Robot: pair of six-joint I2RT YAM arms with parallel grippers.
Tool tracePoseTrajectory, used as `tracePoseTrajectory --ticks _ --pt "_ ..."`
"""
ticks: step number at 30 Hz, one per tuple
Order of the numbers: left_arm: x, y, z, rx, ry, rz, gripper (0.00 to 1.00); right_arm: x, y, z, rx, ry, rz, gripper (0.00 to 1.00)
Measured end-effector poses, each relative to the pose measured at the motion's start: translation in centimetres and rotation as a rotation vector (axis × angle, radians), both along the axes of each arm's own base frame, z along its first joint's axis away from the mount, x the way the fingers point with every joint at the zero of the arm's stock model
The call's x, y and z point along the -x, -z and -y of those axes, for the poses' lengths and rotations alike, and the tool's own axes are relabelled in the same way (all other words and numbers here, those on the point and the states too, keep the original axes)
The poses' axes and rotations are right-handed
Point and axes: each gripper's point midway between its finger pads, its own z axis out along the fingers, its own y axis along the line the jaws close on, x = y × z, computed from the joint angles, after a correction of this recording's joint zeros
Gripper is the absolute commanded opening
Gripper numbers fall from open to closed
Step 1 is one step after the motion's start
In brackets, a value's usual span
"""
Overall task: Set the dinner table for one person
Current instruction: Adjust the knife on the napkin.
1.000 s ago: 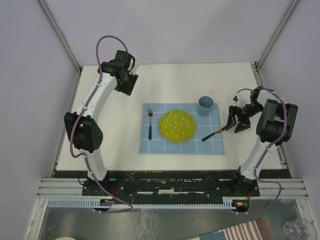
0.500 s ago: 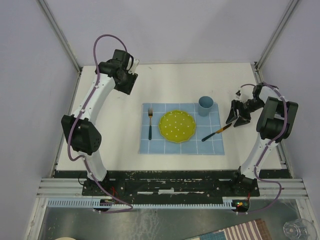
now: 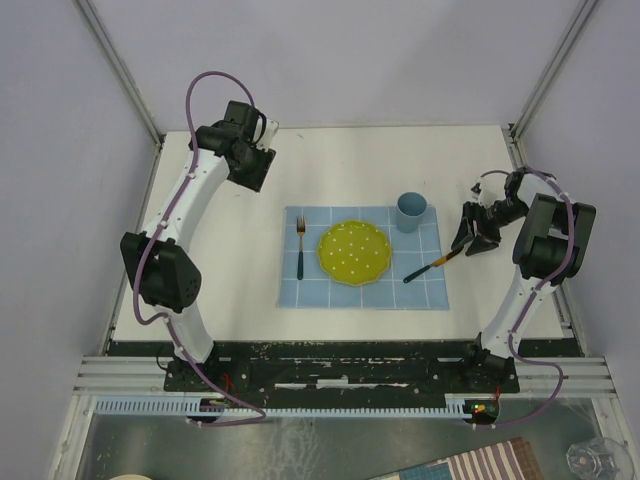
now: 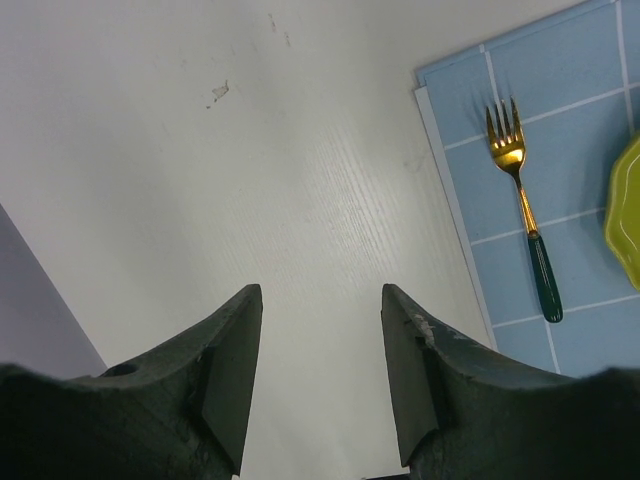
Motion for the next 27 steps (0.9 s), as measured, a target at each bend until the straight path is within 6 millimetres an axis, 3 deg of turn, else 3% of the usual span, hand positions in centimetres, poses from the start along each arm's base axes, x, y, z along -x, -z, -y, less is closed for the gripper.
tracePoseTrajectory --ticks 23,27 --pt "0.2 0.1 0.3 0.015 0.011 -0.013 0.56 -1.0 1.0 0.2 0.012 0.039 0.008 0.58" --pt "0.3 0.1 0.3 0.017 0.012 -0.013 0.55 -1.0 1.1 0.1 0.004 0.047 -0.005 0.52"
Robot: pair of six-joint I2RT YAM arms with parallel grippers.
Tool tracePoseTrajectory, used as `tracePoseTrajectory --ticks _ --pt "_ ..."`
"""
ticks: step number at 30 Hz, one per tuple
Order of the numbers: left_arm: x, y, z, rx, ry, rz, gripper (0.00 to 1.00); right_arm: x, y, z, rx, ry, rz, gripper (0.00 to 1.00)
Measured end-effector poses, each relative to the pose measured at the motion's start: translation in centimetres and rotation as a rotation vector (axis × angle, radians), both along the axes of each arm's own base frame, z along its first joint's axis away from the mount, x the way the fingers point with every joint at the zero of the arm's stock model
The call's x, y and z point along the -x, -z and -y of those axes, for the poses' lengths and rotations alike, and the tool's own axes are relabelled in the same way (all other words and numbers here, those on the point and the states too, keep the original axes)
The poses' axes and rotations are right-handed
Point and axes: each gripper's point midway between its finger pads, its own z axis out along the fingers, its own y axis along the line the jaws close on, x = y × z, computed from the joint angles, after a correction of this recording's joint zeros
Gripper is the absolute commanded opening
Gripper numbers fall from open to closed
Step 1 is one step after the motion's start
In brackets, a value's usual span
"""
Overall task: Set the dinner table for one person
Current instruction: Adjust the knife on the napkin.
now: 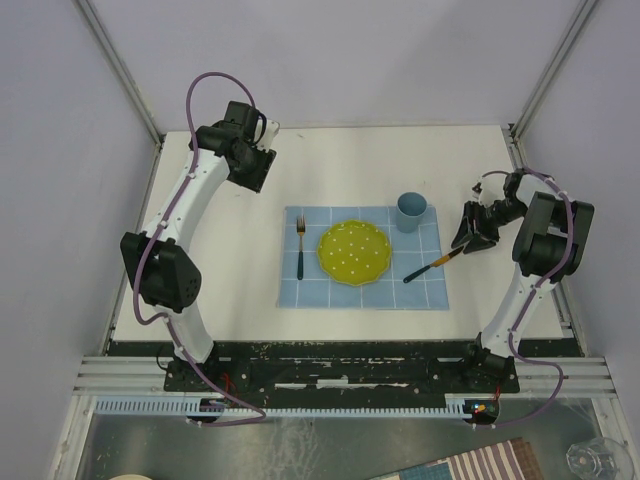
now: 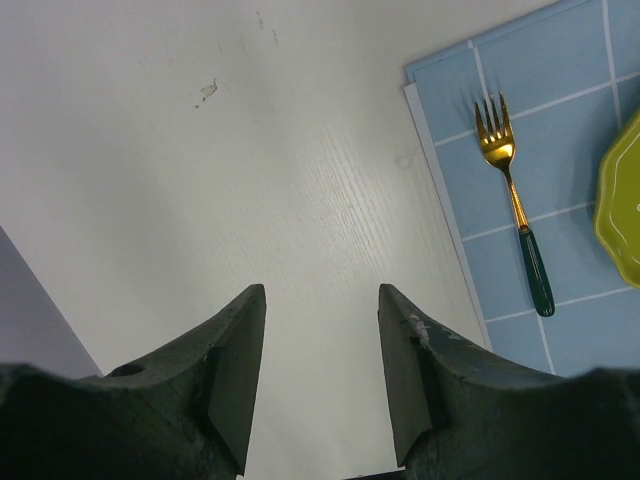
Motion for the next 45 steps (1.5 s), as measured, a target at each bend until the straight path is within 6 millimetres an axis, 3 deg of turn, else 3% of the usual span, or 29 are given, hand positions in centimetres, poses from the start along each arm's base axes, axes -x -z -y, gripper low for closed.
tracePoseTrajectory --ticks 6,15,26,28,31,34,45 --pt "0.0 0.0 0.0 0.0 0.0 0.0 0.55 -0.1 0.3 0.1 0.004 0.001 -0.004 0.24" --pt "0.0 0.0 0.1 0.004 0.003 -0.002 0.54 -0.3 0.4 0.1 -0.001 0.006 -0.008 0.02" --pt "0.0 0.0 0.1 0.005 0.003 -0.003 0.54 -0.5 0.3 0.1 -0.005 0.007 0.001 0.02" --pt "0.1 0.1 0.1 0.005 0.004 -0.004 0.53 -0.7 0.2 0.1 -0.007 0.007 0.006 0.02" --pt "0.1 0.2 0.1 0.004 0.004 -0.008 0.53 -1.3 -0.4 0.1 -0.015 0.007 0.022 0.35" --pt "0.1 0.2 0.1 0.004 0.004 -0.009 0.53 -2.0 -0.9 0.2 -0.022 -0.003 0.045 0.51" --pt "0.3 0.5 0.3 0.017 0.012 -0.018 0.53 -1.5 -0.9 -0.1 -0.034 -0.013 0.03 0.52"
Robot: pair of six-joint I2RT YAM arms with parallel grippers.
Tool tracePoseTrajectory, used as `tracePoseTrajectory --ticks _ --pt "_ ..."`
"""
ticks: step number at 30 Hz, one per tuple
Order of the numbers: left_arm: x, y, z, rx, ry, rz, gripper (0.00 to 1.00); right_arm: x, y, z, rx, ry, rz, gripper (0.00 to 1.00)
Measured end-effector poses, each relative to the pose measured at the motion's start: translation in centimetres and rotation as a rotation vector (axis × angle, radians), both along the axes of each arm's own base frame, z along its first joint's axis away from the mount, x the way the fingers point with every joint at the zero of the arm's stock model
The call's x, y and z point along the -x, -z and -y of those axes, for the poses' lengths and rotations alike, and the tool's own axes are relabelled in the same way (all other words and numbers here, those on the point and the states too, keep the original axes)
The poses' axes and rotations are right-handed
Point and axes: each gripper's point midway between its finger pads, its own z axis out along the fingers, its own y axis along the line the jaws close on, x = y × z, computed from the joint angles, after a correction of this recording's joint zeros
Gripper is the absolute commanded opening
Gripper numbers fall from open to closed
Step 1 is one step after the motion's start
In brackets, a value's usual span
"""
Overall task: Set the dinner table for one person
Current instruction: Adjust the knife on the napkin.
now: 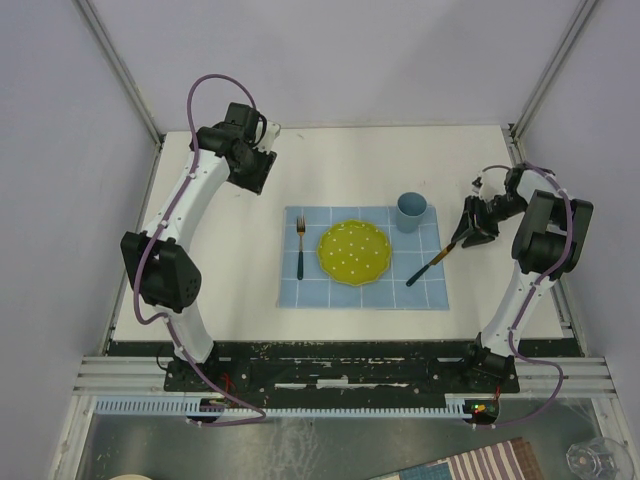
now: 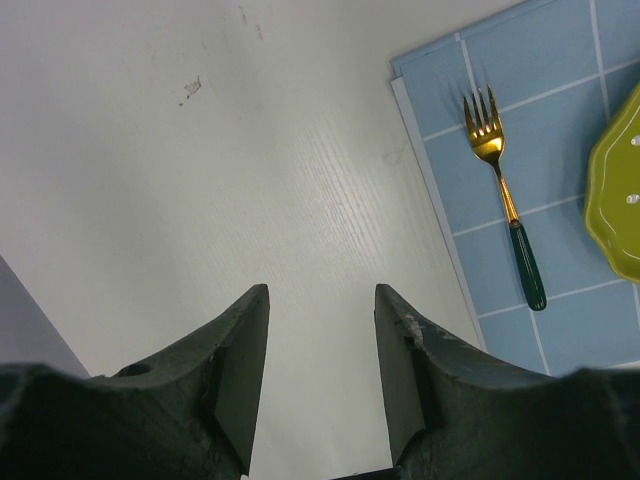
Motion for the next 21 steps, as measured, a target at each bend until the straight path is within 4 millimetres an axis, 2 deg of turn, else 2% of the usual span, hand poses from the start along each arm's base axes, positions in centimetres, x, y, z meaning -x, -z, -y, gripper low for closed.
tracePoseTrajectory --ticks 11,21 --pt "0.1 0.1 0.1 0.003 0.003 -0.005 0.52 0.7 1.0 -0.8 -0.052 0.011 -0.046 0.51" --pt "0.4 0.7 0.0 0.001 0.004 -0.021 0.52 -0.5 1.1 -1.3 -0.108 0.038 -0.067 0.5"
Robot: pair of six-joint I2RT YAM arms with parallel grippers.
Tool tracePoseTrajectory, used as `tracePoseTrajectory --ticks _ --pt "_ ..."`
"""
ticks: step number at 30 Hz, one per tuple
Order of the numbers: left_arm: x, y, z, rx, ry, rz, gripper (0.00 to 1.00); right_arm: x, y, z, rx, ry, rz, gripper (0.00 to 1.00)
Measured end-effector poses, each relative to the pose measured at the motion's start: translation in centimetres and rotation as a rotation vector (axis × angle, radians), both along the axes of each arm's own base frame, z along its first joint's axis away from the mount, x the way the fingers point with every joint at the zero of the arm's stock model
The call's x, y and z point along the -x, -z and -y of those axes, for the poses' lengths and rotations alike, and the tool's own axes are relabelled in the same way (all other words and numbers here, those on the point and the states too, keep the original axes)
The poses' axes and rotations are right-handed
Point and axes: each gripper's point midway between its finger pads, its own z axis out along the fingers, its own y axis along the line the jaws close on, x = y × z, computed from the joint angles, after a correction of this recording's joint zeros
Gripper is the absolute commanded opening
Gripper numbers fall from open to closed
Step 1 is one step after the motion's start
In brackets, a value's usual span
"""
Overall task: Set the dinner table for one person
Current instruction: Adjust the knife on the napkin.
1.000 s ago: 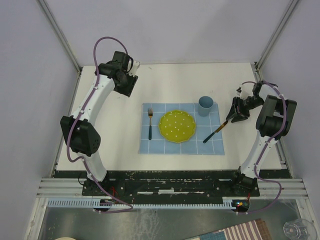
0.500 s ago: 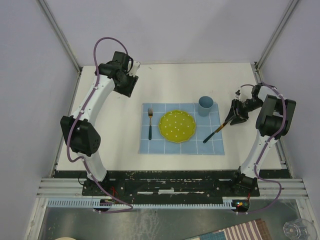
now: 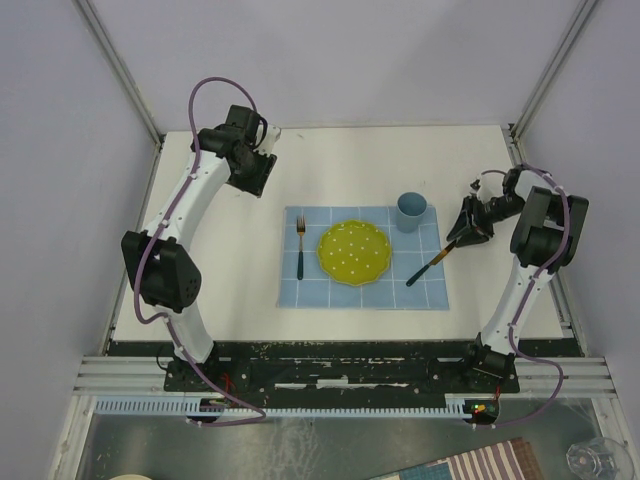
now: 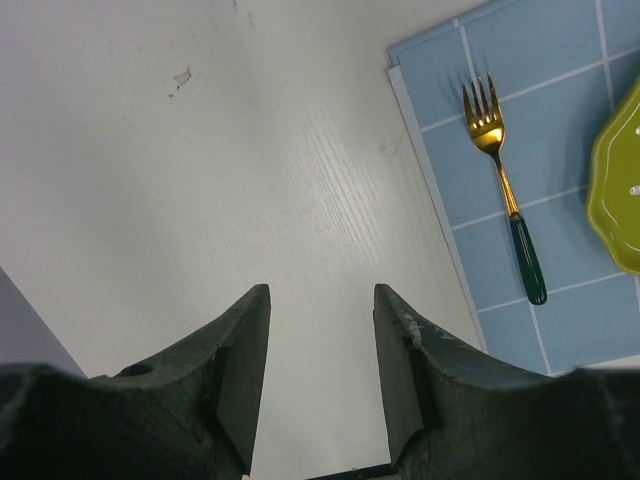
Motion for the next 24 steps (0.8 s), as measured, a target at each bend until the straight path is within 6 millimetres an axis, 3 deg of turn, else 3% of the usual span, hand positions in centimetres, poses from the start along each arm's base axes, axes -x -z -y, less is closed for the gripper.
tracePoseTrajectory --ticks 7,12,18,21,24 --pt "0.0 0.1 0.0 -0.001 0.0 -0.003 0.52 -0.7 0.2 -0.1 -0.009 0.002 -0.003 0.41" --pt "0.0 0.1 0.0 0.0 0.0 -0.003 0.52 -1.0 0.4 0.0 -0.004 -0.001 0.0 0.23" --pt "0.0 0.1 -0.1 0.0 -0.001 -0.003 0.51 -1.1 0.8 0.2 0.007 -0.006 0.007 0.19" --pt "0.0 0.1 -0.1 -0.001 -0.001 -0.003 0.51 -1.1 0.8 0.3 0.01 -0.007 0.007 0.03" --pt "0.1 0.1 -0.1 -0.001 -0.001 -0.004 0.51 -1.1 0.9 0.3 0.01 -0.003 0.007 0.02"
